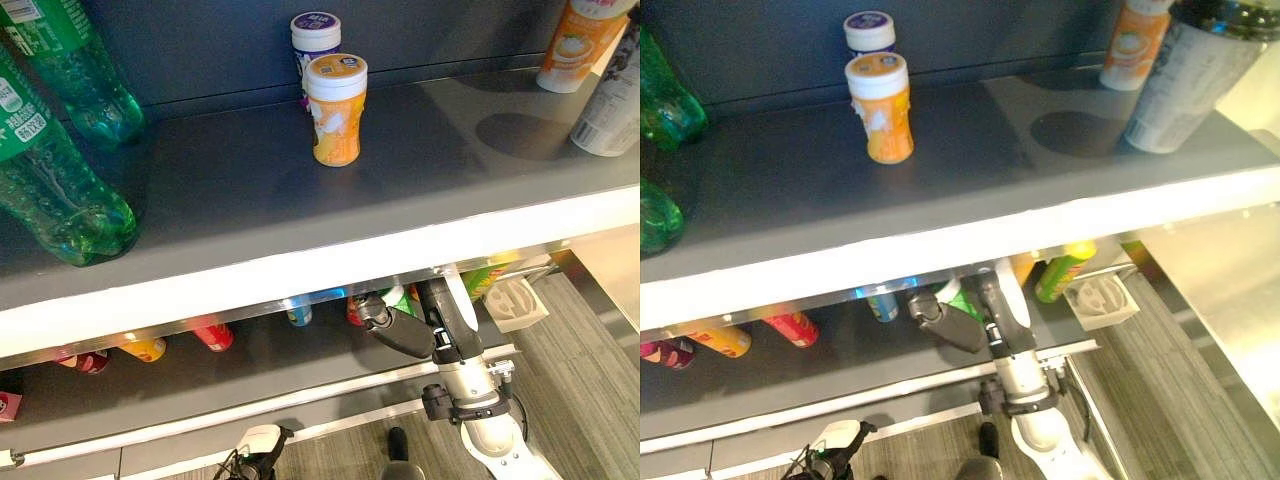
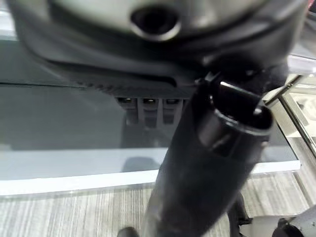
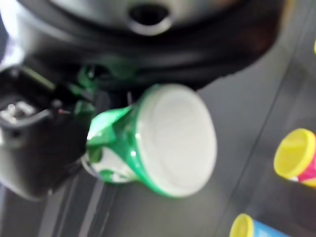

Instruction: Put the goods on the table back onto the shelves and tidy them up.

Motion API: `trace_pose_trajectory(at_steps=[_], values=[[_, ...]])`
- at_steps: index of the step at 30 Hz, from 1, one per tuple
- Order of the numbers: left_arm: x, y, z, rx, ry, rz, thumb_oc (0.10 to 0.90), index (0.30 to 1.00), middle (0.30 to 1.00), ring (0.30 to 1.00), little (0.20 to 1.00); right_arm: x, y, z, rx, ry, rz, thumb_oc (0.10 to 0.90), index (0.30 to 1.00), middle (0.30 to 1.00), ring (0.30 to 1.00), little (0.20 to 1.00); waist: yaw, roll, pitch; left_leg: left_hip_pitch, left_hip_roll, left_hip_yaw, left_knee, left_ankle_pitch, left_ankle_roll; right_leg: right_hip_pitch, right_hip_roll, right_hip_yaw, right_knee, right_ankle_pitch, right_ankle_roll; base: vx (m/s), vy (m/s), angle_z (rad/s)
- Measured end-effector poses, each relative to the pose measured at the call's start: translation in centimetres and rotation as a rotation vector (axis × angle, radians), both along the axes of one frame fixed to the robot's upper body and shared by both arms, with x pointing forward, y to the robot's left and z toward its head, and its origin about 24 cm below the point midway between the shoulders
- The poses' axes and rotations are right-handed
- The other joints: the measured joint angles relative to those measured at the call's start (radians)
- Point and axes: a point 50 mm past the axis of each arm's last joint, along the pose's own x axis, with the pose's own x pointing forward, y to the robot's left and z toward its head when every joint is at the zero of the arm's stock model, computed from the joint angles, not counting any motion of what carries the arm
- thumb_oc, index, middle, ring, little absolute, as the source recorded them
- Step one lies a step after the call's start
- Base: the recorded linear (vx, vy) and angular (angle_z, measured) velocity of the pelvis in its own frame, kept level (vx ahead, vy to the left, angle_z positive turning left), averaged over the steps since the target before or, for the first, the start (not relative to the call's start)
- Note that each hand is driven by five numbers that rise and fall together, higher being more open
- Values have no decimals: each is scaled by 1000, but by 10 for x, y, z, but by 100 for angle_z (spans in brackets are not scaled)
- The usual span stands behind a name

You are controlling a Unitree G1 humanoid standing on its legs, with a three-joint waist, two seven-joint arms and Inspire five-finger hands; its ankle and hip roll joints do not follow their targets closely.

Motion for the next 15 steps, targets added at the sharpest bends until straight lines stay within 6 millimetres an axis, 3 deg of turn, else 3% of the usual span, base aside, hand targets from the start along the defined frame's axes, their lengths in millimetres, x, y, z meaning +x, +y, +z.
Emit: trace_pose_trajectory(at_steps=[2, 3, 4, 5, 7, 9, 10, 12, 15], values=[[0, 5, -1, 12, 7, 33, 800, 900, 900, 900, 900, 1, 2, -3, 7, 14, 3, 400, 300, 300, 300, 300, -2, -14, 9, 2, 5, 13, -1, 4, 7, -3, 5, 5, 14, 26, -10, -285, 71, -20], [1, 5, -1, 12, 6, 37, 800, 900, 900, 900, 900, 2, 2, -6, 2, 24, 1, 400, 300, 300, 300, 300, -2, -8, 4, -7, 12, 26, -4, 1, 20, 2, 19, 7, -32, 86, 8, -232, -2, -40], [3, 4, -1, 6, 2, 56, 800, 900, 900, 900, 900, 6, 1, -8, -8, 27, -2, 400, 300, 300, 300, 300, 19, 24, 25, -17, 50, 37, -6, -1, 30, -15, 46, 36, -21, 102, 53, -96, -121, -24], [2, 6, -1, 3, 4, 88, 800, 900, 900, 900, 900, 9, -2, -17, -35, 68, -15, 400, 300, 300, 300, 300, 33, 56, 33, -24, 98, 35, -4, 20, 32, -38, 72, 56, 214, -60, -12, -77, -171, -24], [3, 16, 1, 21, -3, 112, 800, 900, 900, 900, 900, 8, 3, -17, -26, 74, 7, 400, 300, 300, 300, 300, 87, 35, 21, -32, 107, 50, 1, 43, 10, -24, 46, 57, 323, -174, 20, -22, -180, -18], [-1, 30, 1, 50, 9, 142, 800, 900, 900, 900, 900, 6, 13, -17, -10, 73, 50, 400, 300, 300, 300, 300, 120, -6, 0, -39, 102, 49, 1, 55, -10, 67, 40, 38, 158, -215, 33, 10, -133, -9], [-6, 35, 0, 62, 22, 165, 800, 900, 900, 900, 900, 4, 17, -17, -9, 75, 75, 400, 300, 300, 300, 300, 127, -23, -13, -42, 103, 41, 0, 62, -20, 124, 60, 24, 43, -211, 6, -20, -108, 0], [-16, 30, -4, 53, 51, 209, 800, 900, 900, 900, 900, 2, 18, -18, -23, 80, 97, 400, 300, 300, 300, 300, 132, 24, -28, -48, 135, 37, 1, 73, -21, 169, 114, 13, -53, -164, -23, -44, -192, -1], [-26, 25, -7, 22, 72, 264, 800, 900, 900, 900, 900, 2, 13, -19, -49, 93, 98, 400, 300, 300, 300, 300, 123, 54, -48, -57, 170, 43, 2, 95, -44, 168, 150, 16, -72, -152, -37, -31, -127, -9]])
